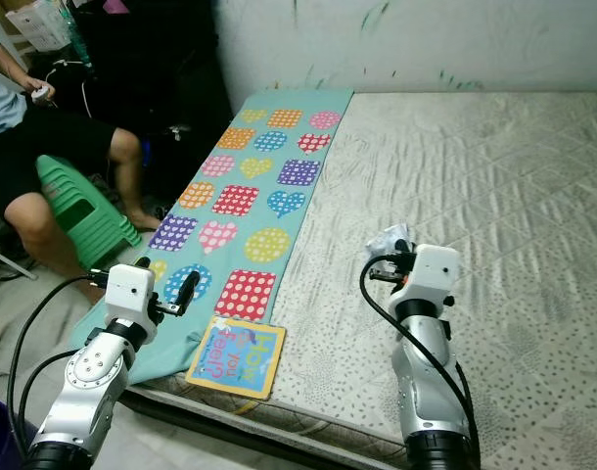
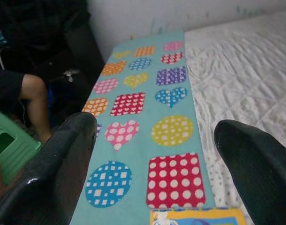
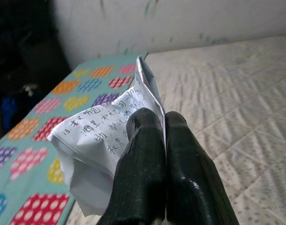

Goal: Clean up the room

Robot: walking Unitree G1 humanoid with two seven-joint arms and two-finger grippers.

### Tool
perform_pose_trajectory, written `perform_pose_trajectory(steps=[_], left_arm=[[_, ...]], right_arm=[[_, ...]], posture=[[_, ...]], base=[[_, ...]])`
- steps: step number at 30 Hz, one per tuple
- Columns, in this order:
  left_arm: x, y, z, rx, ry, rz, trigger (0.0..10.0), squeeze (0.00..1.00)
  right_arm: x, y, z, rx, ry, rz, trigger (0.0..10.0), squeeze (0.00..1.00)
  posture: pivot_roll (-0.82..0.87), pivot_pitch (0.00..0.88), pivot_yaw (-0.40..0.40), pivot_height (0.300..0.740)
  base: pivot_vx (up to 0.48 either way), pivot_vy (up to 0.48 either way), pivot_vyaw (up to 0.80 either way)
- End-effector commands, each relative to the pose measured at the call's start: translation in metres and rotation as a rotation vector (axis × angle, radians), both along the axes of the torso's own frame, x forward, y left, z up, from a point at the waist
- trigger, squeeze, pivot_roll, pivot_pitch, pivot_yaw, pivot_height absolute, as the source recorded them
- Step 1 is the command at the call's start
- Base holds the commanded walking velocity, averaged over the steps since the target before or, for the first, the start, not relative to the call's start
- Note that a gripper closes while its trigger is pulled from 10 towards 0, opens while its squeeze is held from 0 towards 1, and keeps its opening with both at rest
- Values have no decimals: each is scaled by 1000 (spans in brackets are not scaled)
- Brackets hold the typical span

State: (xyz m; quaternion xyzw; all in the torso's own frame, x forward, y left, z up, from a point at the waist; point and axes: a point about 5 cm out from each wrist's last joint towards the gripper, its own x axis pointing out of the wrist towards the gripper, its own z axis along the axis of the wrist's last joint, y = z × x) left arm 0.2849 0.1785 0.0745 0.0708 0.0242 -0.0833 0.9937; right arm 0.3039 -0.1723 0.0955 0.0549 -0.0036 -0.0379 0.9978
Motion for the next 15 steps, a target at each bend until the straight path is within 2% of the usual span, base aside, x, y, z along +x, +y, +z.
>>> perform_pose_trajectory(steps=[1, 7, 11, 15], left_arm=[[-5, 14, 0, 2, 4, 63, 10000, 0], [-18, 24, -4, 6, 6, 137, 10000, 0], [-23, 39, -4, 17, 10, 214, 10000, 0], [-26, 56, -6, -13, 29, 296, 10000, 0]], right_arm=[[6, 17, 1, 12, 13, 74, 10000, 0], [15, 28, 7, 4, 10, 139, 10000, 0], [17, 31, 8, 9, 11, 153, 10000, 0], [20, 31, 6, 1, 24, 145, 10000, 0]], posture=[[-140, 0, 81, 740], [-102, 0, 30, 740], [-89, 0, 24, 740], [-90, 0, 36, 740]], base=[[0, 0, 0], [0, 0, 0], [0, 0, 0], [0, 0, 0]])
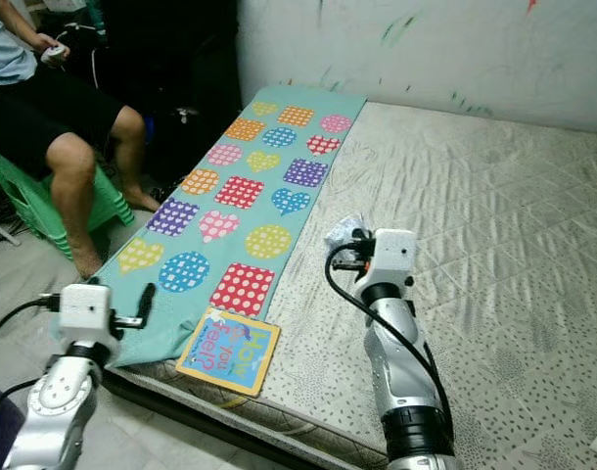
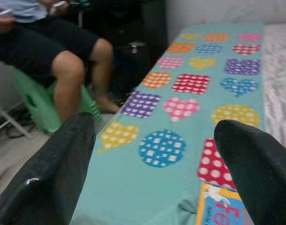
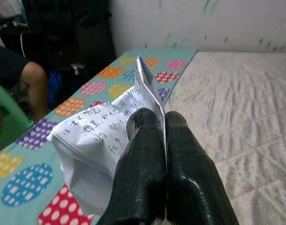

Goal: Clean up the room

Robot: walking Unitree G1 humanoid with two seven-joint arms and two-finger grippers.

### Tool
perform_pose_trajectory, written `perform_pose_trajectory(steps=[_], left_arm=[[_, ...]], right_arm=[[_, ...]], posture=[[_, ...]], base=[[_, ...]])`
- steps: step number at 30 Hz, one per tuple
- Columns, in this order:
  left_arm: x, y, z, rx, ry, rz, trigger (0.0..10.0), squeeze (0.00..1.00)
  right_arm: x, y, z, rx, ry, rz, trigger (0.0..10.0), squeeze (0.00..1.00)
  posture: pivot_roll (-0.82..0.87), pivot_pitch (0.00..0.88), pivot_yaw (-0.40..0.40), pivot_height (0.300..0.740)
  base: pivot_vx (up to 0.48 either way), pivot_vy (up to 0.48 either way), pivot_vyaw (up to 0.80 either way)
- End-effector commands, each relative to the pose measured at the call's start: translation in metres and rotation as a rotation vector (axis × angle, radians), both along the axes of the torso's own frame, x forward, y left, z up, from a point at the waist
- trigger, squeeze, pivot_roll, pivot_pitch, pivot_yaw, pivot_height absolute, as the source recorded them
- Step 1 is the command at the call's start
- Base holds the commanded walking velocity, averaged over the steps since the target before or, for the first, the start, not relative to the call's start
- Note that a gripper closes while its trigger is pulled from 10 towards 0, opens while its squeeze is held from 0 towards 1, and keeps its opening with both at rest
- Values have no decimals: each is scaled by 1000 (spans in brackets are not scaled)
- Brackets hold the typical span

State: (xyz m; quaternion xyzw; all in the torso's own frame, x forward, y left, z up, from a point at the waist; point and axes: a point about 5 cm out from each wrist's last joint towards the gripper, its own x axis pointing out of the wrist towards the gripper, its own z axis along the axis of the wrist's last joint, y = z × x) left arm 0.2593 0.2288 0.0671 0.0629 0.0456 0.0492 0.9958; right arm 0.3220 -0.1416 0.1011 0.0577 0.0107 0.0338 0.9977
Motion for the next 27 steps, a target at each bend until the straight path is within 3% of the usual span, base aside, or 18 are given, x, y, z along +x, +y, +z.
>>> perform_pose_trajectory(steps=[1, 16, 27], left_arm=[[0, 7, 2, -8, 3, 29, 10000, 0], [11, -17, 3, -70, 1, -55, 10000, 0], [12, -27, 2, -65, 11, -87, 10000, 0]], right_arm=[[3, 0, 0, -7, 4, -3, 10000, 0], [-10, -15, -3, -80, 11, -16, 10000, 0], [-11, -12, 2, -113, -17, 40, 10000, 0]], posture=[[-90, 0, 36, 740], [-158, 0, 35, 740], [-161, 0, 33, 740]], base=[[0, 0, 0], [0, 0, 0], [0, 0, 800]])
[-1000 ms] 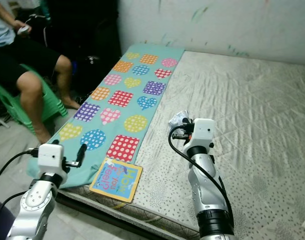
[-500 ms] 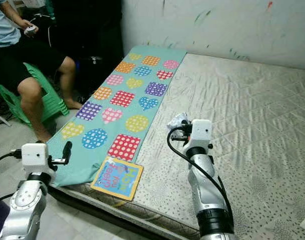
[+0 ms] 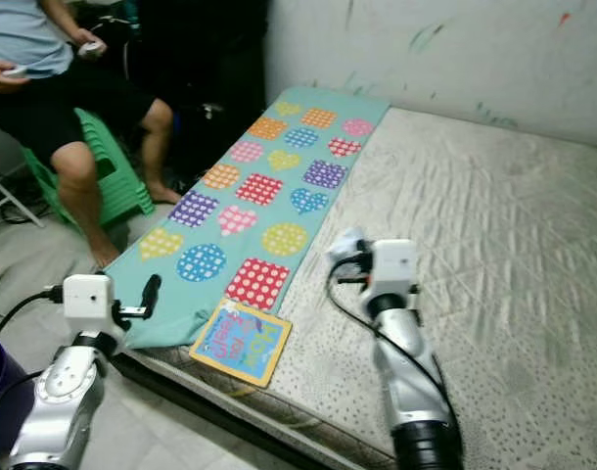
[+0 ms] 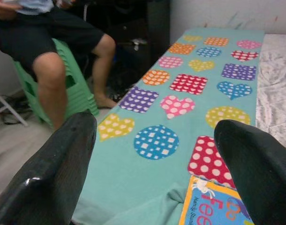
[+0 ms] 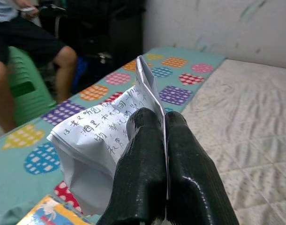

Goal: Clean up the room

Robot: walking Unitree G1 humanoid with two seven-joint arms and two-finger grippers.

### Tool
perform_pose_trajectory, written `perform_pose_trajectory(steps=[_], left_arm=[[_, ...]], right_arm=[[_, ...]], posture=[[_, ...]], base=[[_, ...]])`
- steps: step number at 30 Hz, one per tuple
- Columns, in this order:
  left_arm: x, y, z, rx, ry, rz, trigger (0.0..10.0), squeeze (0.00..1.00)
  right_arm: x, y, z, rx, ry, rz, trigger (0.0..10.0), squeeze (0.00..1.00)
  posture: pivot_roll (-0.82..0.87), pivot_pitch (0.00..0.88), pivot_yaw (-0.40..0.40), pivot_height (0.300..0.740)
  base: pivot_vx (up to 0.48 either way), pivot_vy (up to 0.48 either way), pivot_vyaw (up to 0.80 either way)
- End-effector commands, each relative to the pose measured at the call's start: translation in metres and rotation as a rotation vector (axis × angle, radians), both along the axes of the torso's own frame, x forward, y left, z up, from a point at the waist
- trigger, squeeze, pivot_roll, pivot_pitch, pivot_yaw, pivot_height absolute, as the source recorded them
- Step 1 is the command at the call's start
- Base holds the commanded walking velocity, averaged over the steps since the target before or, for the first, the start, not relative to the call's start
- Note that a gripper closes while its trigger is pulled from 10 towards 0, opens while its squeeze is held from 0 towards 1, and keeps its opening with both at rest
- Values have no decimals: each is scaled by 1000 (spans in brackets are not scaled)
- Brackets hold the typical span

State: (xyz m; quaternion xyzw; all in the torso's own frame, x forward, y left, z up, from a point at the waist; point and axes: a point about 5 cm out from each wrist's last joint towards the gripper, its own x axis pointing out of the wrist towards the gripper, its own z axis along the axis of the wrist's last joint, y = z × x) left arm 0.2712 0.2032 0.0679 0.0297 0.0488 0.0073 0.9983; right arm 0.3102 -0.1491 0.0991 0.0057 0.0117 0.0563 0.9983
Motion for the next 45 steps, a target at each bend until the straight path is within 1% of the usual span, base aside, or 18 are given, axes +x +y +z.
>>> perform_pose_trajectory(steps=[1, 8, 12, 18, 22, 31, 34, 37, 40, 42, 43, 44, 45], left_arm=[[-1, -1, 1, 6, 3, -8, 10000, 0], [-2, 0, 2, 2, -5, -22, 10000, 0], [-3, -1, 2, -11, -3, -37, 10000, 0], [-2, -4, 2, -8, 4, -56, 10000, 0], [-3, -5, 2, -5, 7, -62, 10000, 0], [-3, -4, 2, 0, 13, -63, 10000, 0], [-2, -3, 0, 5, 34, -47, 10000, 0], [3, -5, -3, 0, 70, -40, 10000, 0], [5, -6, -5, 6, 89, -39, 10000, 0], [11, -10, -15, 12, 169, -40, 10000, 0], [11, -10, -15, 12, 169, -40, 10000, 0], [17, -15, -21, -7, 219, -41, 10000, 0], [17, -15, -21, -7, 219, -41, 10000, 0]], right_arm=[[0, -3, 4, -7, -13, -4, 10000, 0], [-1, -1, 4, -4, -12, 6, 10000, 0], [-2, 0, 3, 4, -10, 7, 10000, 0], [-3, 1, 2, -17, -13, 19, 10000, 0], [-5, 4, 2, -38, -15, 36, 10000, 0], [-5, 5, 1, -17, -9, 40, 10000, 0], [-5, 8, -2, -14, 13, 44, 10000, 0], [-1, 17, -3, -7, 32, 62, 10000, 0], [1, 21, -4, -5, 43, 68, 10000, 0], [5, 34, -12, -4, 114, 90, 10000, 0], [5, 34, -12, -4, 114, 90, 10000, 0], [8, 46, -18, -16, 166, 108, 10000, 0], [8, 46, -18, -16, 166, 108, 10000, 0]], posture=[[-160, 0, 33, 740], [-156, 0, 36, 740], [-157, 0, 40, 740], [-159, 0, 44, 740], [-159, 0, 45, 740], [-155, 0, 47, 740], [-154, 0, 48, 740], [-148, 0, 45, 740], [-148, 0, 45, 740], [-151, 0, 45, 740], [-151, 0, 45, 740], [-154, 0, 43, 740], [-154, 0, 43, 740]], base=[[0, 0, 800], [0, 0, 799], [0, 0, 0], [0, 0, 0], [0, 0, 800], [0, 0, 800], [0, 0, 0], [0, 0, 0], [0, 0, 0], [0, 0, 0], [0, 0, 0], [0, 0, 0], [0, 0, 0]])
